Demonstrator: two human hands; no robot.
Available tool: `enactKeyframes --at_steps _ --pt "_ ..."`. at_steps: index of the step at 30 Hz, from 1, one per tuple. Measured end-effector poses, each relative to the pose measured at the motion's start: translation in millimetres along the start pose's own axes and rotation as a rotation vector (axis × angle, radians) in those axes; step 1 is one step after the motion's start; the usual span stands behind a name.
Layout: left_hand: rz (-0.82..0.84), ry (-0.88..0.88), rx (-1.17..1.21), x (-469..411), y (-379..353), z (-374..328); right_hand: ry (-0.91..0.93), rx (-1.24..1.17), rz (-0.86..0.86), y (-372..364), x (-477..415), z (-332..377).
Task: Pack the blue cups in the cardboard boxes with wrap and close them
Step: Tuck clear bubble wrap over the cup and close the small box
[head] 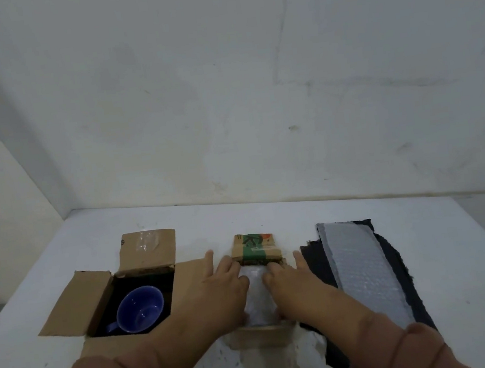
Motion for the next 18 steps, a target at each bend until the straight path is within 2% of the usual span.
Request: enactKeyframes --at_steps 11,18 --pt "0.202 -0.017 0.018 -2 9 1 0.021 0.009 0.011 2 3 2" --pt "0.333 0.055 -0.098 -12 25 -18 -0.032 0.028 -0.015 0 -2 12"
Point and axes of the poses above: each hand's wrist, its own x-axis away from the middle knuckle, its own y-axis out of the back of the hand, z = x × y, the point moved 2 cm from there along -x, towards the middle knuckle, and after that the axes turned 14 degrees about z, right-handed, at the moved point
